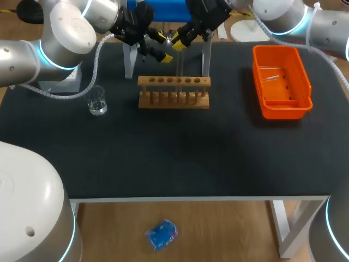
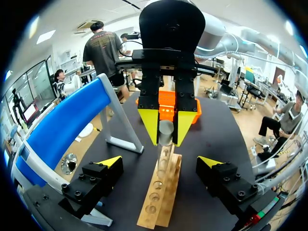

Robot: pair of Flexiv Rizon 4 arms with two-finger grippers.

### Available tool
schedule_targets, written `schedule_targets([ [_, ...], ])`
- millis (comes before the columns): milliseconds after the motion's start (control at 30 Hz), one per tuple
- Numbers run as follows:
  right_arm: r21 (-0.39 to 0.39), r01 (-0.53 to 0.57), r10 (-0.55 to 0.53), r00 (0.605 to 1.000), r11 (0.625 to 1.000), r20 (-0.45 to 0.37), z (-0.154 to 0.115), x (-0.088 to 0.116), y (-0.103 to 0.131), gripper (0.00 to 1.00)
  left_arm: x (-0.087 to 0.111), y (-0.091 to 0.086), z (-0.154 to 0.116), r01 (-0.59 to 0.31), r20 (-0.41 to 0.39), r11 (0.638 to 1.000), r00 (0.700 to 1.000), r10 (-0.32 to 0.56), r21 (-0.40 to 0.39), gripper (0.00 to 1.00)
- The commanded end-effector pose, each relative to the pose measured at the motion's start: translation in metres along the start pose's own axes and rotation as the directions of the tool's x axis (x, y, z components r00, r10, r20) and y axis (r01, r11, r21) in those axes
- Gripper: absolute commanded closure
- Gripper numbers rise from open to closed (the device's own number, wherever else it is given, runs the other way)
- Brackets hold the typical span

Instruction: Invert the test tube, pick up the pipette, mount the tip to pipette, aspirate from beaker and dispense into the tube, eject the tip, return the pipette, and cap with the stopper.

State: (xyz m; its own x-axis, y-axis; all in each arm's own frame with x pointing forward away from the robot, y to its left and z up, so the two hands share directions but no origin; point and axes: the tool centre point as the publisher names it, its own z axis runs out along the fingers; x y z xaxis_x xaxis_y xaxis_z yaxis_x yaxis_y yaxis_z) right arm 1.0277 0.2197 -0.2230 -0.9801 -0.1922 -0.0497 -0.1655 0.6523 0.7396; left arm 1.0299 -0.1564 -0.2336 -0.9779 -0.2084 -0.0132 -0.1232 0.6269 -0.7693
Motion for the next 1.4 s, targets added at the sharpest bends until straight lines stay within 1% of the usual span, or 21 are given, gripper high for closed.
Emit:
schedule_targets([
  [33,-0.004,-0.004,0.004,1.0,1.0,0.001,0.0024,0.0024,-0.0025,1.0,-0.0009,-0.0007,-0.0004,0.002,-0.004,1.0,1.0,-0.002,-0.004,0.0],
  [233,-0.006,-0.013,0.013,1.0,1.0,-0.001,0.0022,0.0031,-0.0057,1.0,-0.0009,-0.0007,-0.0004,0.002,-0.004,1.0,1.0,-0.002,-0.004,0.0],
  [567,0.001,-0.005,0.005,1.0,1.0,0.01,-0.0038,0.0002,-0.003,1.0,-0.0009,-0.0007,-0.0004,0.002,-0.004,1.0,1.0,-0.002,-0.004,0.0],
  [1000,-0.008,-0.016,0.016,1.0,1.0,0.003,0.0021,0.0022,-0.0069,1.0,-0.0009,-0.0007,-0.0004,0.002,-0.004,1.0,1.0,-0.002,-0.004,0.0],
  [1400,-0.001,-0.019,0.019,1.0,1.0,-0.002,0.0023,0.0023,-0.0076,1.0,-0.0009,-0.0007,-0.0004,0.002,-0.004,1.0,1.0,-0.002,-0.004,0.0],
])
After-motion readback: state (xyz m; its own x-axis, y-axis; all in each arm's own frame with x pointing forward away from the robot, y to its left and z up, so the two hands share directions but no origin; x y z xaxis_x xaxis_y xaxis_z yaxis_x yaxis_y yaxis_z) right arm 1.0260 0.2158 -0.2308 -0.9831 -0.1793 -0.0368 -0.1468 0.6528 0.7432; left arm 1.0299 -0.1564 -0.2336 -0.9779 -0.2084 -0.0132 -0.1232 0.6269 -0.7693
